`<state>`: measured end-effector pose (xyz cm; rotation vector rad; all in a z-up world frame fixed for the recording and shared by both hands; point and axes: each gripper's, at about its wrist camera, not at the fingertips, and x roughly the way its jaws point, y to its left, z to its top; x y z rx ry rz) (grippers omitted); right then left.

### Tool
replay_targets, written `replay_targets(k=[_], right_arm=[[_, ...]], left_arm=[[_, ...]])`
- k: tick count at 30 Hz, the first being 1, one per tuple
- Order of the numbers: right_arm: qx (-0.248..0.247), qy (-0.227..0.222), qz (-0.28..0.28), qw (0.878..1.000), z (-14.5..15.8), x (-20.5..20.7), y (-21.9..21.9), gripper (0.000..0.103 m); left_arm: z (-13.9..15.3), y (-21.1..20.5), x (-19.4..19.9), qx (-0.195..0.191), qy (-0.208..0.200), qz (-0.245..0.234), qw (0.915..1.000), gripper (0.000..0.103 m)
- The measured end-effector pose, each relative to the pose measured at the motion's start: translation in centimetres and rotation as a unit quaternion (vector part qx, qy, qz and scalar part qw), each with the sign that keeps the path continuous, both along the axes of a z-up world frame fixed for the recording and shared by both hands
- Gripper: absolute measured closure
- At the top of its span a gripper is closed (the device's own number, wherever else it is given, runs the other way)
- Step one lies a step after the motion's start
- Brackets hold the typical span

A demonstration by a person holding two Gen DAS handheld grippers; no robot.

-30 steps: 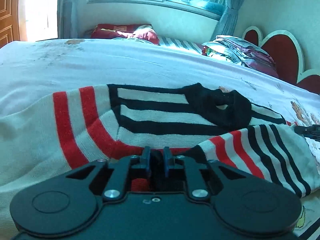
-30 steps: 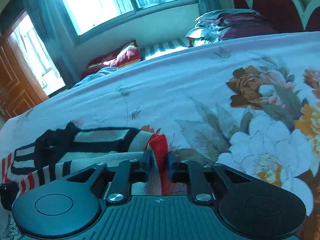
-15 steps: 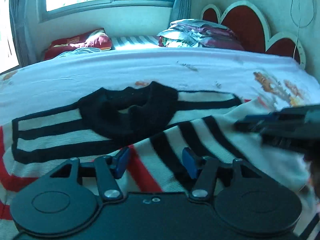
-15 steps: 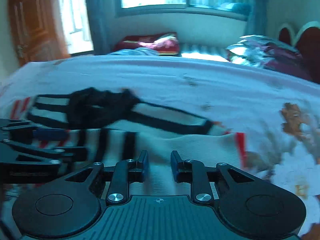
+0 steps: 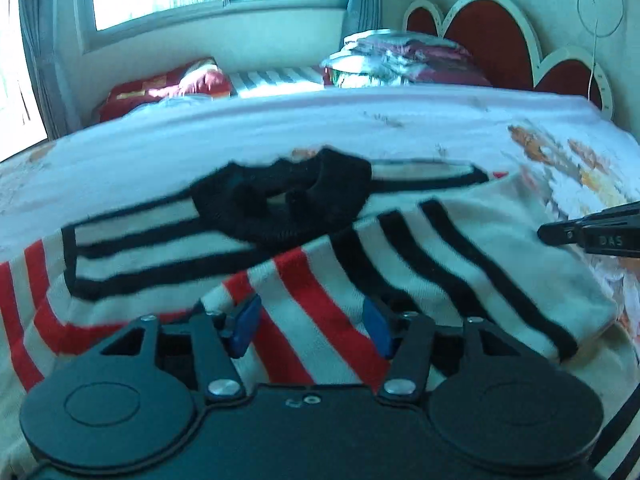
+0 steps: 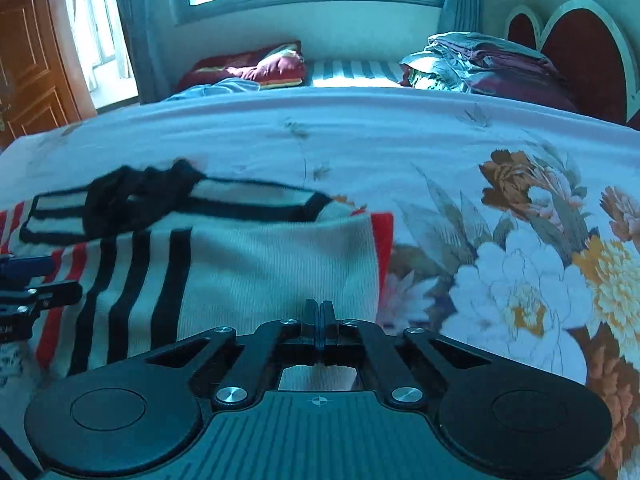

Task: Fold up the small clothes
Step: 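Grasp the other black sleeve cuff with the left tool and lift it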

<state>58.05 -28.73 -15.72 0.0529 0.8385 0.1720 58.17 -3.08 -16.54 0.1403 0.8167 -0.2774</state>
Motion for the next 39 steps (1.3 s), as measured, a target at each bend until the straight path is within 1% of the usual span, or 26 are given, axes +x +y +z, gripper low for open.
replay_targets(k=[1,2,3,4,6,7,9,10,11,13,14,16,18,19,21,23,25,28,29,30,32,33,35,37,38,39], right_arm=[[-0.004,-0.01,-0.004,1.0,-0.3,-0.9,0.0,0.103],[-0.008,-0.015,-0.009,1.0,-0.3,-1.4,0.1,0.103],[-0.011,-0.016,-0.012,1.0,0.0,-1.9,0.2,0.103],[-0.009,-0.02,-0.013,1.0,0.7,-2.6,0.3,0.103],[0.008,-0.022,-0.01,1.0,1.7,-4.3,0.6,0.103],[0.009,-0.021,-0.007,1.0,1.9,-5.4,0.9,0.103],[0.001,-0.001,-0.005,1.0,0.9,-7.0,1.6,0.103],[0.001,0.008,-0.006,1.0,-0.1,-7.7,1.8,0.103],[0.004,-0.008,-0.014,1.0,-0.5,-8.3,1.8,0.103],[0.0,0.0,-0.024,1.0,0.1,-8.2,2.2,0.103],[-0.003,0.003,-0.029,1.0,0.5,-8.0,2.4,0.103],[0.006,-0.012,-0.033,0.999,1.6,-8.2,2.6,0.101],[0.004,-0.018,-0.036,0.999,1.9,-8.6,2.8,0.07],[0.001,-0.014,-0.036,0.999,1.5,-8.7,2.9,0.05],[-0.008,-0.011,-0.027,1.0,0.4,-8.8,3.3,0.05],[-0.011,-0.013,-0.03,0.999,0.2,-8.5,3.5,0.05],[-0.005,-0.005,-0.044,0.999,0.5,-8.0,3.4,0.05],[0.006,-0.032,-0.073,0.997,1.9,-8.5,3.4,0.05],[0.01,-0.034,-0.075,0.997,2.4,-8.7,3.5,0.05],[0.014,-0.033,-0.074,0.997,2.6,-8.9,3.7,0.05],[0.016,-0.027,-0.068,0.997,2.7,-9.3,4.3,0.05],[0.018,-0.026,-0.065,0.997,2.7,-9.5,4.6,0.05],[0.019,-0.022,-0.054,0.998,2.8,-9.8,5.6,0.05],[0.022,-0.023,-0.047,0.998,2.8,-9.9,6.9,0.05],[0.027,-0.024,-0.047,0.998,2.8,-9.9,7.5,0.05],[0.031,-0.023,-0.046,0.998,2.7,-9.8,8.1,0.05]], left_arm=[[-0.3,0.1,-0.3,0.001,-0.012,-0.004,0.9999,0.047],[-0.2,0.0,-0.4,0.005,-0.012,-0.005,0.9999,0.047],[0.2,-0.1,-0.4,0.009,-0.008,-0.004,0.9999,0.05],[0.9,0.1,-0.7,0.005,-0.015,-0.003,0.9999,0.052],[1.7,0.6,-1.9,-0.014,-0.028,-0.008,0.9995,0.049],[1.6,0.7,-2.4,-0.011,-0.023,-0.009,0.9996,0.049],[0.2,1.0,-3.0,0.012,-0.004,-0.005,0.9999,0.046],[-0.3,1.4,-3.5,0.005,-0.015,-0.006,0.9998,0.045],[-0.4,1.6,-3.7,0.001,-0.02,-0.005,0.9998,0.045],[0.1,1.5,-3.6,0.007,-0.016,-0.005,0.9998,0.046],[0.6,1.7,-3.7,0.004,-0.021,0.001,0.9998,0.049],[1.4,2.9,-4.3,-0.01,-0.039,0.017,0.9991,0.049],[1.2,4.2,-4.6,-0.008,-0.033,0.034,0.9989,0.048],[0.4,5.0,-4.4,-0.002,-0.015,0.039,0.9991,0.046],[0.0,5.8,-4.5,-0.016,-0.018,0.029,0.9993,0.044],[0.2,5.6,-4.1,-0.012,-0.013,0.029,0.9994,0.044],[0.4,5.8,-4.0,-0.023,-0.009,0.035,0.9991,0.044],[1.2,7.2,-5.0,-0.045,-0.013,0.052,0.9975,0.044],[1.5,8.0,-5.5,-0.049,-0.019,0.058,0.9969,0.041],[1.8,8.9,-6.2,-0.052,-0.024,0.066,0.9962,0.033],[2.5,11.2,-7.6,-0.055,-0.041,0.089,0.9936,0.026],[2.9,12.5,-8.4,-0.058,-0.049,0.1,0.9921,0.025],[3.8,15.9,-10.2,-0.064,-0.066,0.134,0.9867,0.02],[4.5,19.6,-11.9,-0.068,-0.076,0.18,0.9783,0.021],[4.6,21.4,-12.7,-0.071,-0.078,0.201,0.9738,0.028],[4.8,23.5,-13.4,-0.073,-0.078,0.23,0.9672,0.033]])
